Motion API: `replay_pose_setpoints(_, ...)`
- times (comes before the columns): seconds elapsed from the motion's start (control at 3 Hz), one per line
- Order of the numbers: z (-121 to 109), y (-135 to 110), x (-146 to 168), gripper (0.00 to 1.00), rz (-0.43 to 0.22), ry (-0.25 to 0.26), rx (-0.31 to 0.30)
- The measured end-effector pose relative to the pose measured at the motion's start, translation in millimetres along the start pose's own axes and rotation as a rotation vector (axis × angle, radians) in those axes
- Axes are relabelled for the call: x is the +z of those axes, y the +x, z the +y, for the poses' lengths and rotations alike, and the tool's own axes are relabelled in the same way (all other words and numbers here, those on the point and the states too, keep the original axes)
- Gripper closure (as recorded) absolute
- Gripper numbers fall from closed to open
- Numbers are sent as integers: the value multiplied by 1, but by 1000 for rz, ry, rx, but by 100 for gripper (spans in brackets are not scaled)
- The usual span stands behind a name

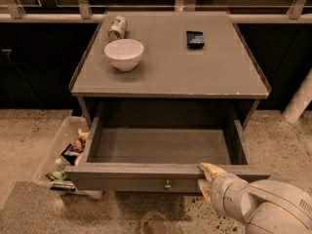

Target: Open top drawer

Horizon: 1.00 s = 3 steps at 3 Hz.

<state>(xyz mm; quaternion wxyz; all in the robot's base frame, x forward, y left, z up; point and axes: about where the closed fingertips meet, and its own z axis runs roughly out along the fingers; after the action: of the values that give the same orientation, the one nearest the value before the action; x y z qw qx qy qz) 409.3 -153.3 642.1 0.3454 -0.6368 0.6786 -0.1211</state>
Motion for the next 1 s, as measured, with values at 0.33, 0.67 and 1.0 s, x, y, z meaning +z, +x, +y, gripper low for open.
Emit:
replay_pose_setpoints(0.33,4,0,-1,100,-2,-8,3)
replay_pose_setpoints(0.67,8,-1,-2,100,-4,-17,4)
replay_pose_setpoints(1.0,7,-2,-4,100,-3,-17,4)
